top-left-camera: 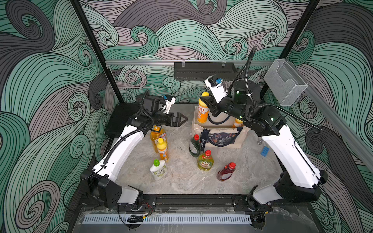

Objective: Pack dish soap into the shopping bag
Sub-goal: Place the bottle of dish soap in the shopping bag.

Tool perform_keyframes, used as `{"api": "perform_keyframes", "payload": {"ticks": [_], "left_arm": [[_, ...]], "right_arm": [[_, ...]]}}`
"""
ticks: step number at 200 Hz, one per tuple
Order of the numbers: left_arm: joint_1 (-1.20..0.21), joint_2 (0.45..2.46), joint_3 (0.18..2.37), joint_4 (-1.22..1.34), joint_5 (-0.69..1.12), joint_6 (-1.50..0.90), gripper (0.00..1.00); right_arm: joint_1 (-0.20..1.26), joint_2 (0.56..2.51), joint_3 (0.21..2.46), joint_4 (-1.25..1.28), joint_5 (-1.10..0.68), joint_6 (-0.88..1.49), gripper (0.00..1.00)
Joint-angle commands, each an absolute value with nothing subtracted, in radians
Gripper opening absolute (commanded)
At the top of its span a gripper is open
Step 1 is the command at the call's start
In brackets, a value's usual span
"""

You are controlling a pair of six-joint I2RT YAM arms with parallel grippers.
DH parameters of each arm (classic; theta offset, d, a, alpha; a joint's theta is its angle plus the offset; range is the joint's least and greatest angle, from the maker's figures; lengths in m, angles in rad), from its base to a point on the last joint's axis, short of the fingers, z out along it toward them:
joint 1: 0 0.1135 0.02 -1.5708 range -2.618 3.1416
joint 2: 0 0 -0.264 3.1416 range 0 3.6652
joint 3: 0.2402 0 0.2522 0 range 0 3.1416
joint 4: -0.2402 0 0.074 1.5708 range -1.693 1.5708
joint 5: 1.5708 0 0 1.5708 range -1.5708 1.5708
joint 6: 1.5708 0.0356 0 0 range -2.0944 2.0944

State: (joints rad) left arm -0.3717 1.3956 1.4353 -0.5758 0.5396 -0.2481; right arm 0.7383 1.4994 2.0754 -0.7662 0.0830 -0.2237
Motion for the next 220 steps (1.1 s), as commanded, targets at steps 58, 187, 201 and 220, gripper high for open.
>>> {"api": "perform_keyframes", "payload": {"ticks": [58, 187, 201, 220], "left_arm": [[-0.428, 1.456, 1.424, -0.506, 0.583, -0.274, 0.99], [-0.470, 1.498, 1.417, -0.495, 0.601, -0.270, 0.99], [-0.477, 1.498, 1.420, -0.500, 0.594, -0.265, 0.99], [-0.482, 1.495, 1.422, -0.506, 0.584, -0.258, 0.99]], "right_arm": [[0.610, 1.401, 2.037, -0.640, 0.176, -0.261, 0.00], [0.373, 1.285, 1.730, -0.547, 0.103, -0.164, 0.00], [0.351, 1.272, 1.698, -0.539, 0.098, -0.153, 0.00], [0.326, 1.260, 1.667, -0.538, 0.090, -0.138, 0.00]]}}
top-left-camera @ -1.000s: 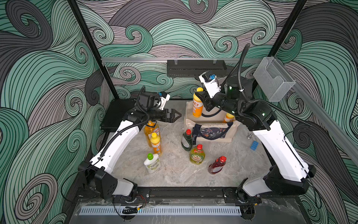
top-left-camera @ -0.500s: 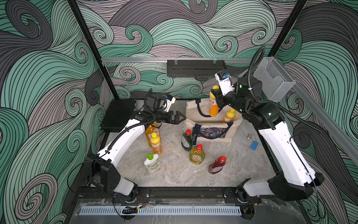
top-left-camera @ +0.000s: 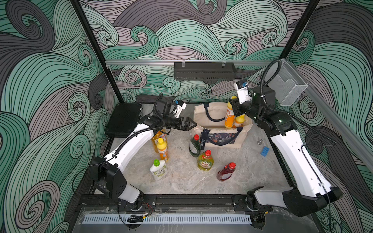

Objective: Pack dish soap into the shopping bag
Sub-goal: Place the bottle of dish soap in the shopping bag.

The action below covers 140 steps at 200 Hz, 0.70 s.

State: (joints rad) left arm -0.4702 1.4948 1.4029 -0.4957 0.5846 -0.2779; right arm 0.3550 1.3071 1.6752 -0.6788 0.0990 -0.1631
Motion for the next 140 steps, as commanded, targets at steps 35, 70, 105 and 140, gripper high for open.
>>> {"api": "perform_keyframes", "payload": {"ticks": [35, 70, 105, 140], "left_arm": [[-0.485, 1.499, 1.422, -0.504, 0.580, -0.257, 0.99], [-0.488, 1.504, 1.421, -0.502, 0.569, -0.258, 0.99], [-0.494, 1.511, 1.420, -0.502, 0.555, -0.257, 0.99], [-0.500, 1.511, 1.422, -0.507, 0.553, -0.255, 0.98]], "right_arm": [[0.305, 1.242, 1.624, -0.538, 0.089, -0.128, 0.00], [0.284, 1.230, 1.594, -0.543, 0.092, -0.114, 0.00], [0.264, 1.214, 1.560, -0.552, 0.090, -0.100, 0.00], [0.240, 1.190, 1.520, -0.555, 0.099, -0.087, 0.00]]}}
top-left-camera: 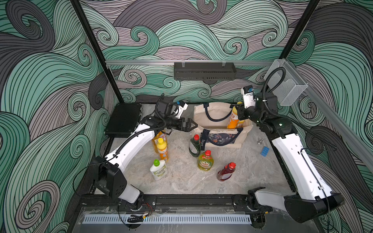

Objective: Pack dish soap into the shopping bag
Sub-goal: Place the bottle of dish soap in the shopping bag.

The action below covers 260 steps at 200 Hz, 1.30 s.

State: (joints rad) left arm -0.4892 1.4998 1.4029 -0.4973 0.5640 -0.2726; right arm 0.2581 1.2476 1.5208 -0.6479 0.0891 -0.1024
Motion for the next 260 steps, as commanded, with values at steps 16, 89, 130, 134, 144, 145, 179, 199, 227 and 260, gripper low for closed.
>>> {"api": "perform_keyframes", "payload": {"ticks": [16, 89, 130, 134, 144, 145, 179, 199, 227, 260], "left_arm": [[-0.502, 1.510, 1.422, -0.511, 0.545, -0.251, 0.99], [-0.503, 1.503, 1.418, -0.505, 0.563, -0.255, 0.99], [-0.505, 1.495, 1.417, -0.508, 0.560, -0.251, 0.99], [-0.505, 1.495, 1.417, -0.509, 0.560, -0.250, 0.99], [-0.506, 1.492, 1.416, -0.509, 0.559, -0.250, 0.99], [-0.506, 1.492, 1.417, -0.509, 0.559, -0.250, 0.98], [-0.506, 1.486, 1.416, -0.514, 0.554, -0.245, 0.99], [-0.508, 1.486, 1.416, -0.512, 0.554, -0.245, 0.98], [-0.512, 1.487, 1.416, -0.516, 0.548, -0.241, 0.99], [-0.514, 1.491, 1.416, -0.520, 0.545, -0.237, 0.98]], "right_arm": [[0.229, 1.183, 1.505, -0.559, 0.103, -0.087, 0.00], [0.221, 1.158, 1.448, -0.560, 0.183, -0.108, 0.00], [0.219, 1.146, 1.395, -0.539, 0.229, -0.116, 0.00], [0.217, 1.146, 1.389, -0.536, 0.231, -0.115, 0.00], [0.215, 1.145, 1.377, -0.526, 0.233, -0.114, 0.00], [0.215, 1.145, 1.376, -0.525, 0.233, -0.114, 0.00], [0.200, 1.154, 1.350, -0.509, 0.235, -0.109, 0.00], [0.188, 1.147, 1.323, -0.483, 0.232, -0.093, 0.00], [0.174, 1.153, 1.303, -0.472, 0.225, -0.072, 0.00], [0.160, 1.147, 1.252, -0.436, 0.222, -0.064, 0.00]]}}
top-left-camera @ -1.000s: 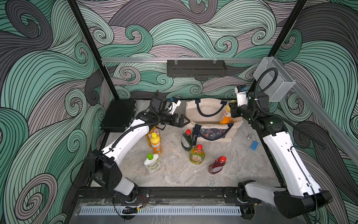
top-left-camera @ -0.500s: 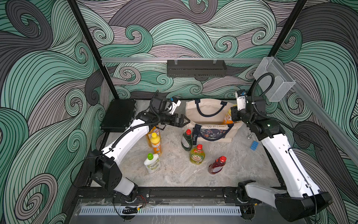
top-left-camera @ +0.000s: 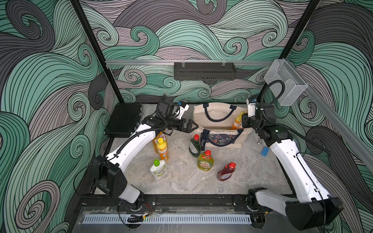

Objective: Pack dish soap into the shopping bag
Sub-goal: Place the bottle of dish soap in the shopping bag.

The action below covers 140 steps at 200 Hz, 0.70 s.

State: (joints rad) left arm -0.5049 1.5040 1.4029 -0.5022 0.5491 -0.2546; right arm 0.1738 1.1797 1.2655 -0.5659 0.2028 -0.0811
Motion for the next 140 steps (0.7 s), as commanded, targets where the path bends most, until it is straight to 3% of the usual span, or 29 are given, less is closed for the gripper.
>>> {"api": "perform_keyframes", "payload": {"ticks": [1, 140], "left_arm": [[-0.515, 1.491, 1.417, -0.521, 0.545, -0.236, 0.99], [-0.518, 1.489, 1.416, -0.526, 0.543, -0.229, 0.99]], "right_arm": [[0.159, 1.147, 1.250, -0.437, 0.222, -0.063, 0.00], [0.135, 1.202, 1.148, -0.334, 0.217, -0.015, 0.00]]}}
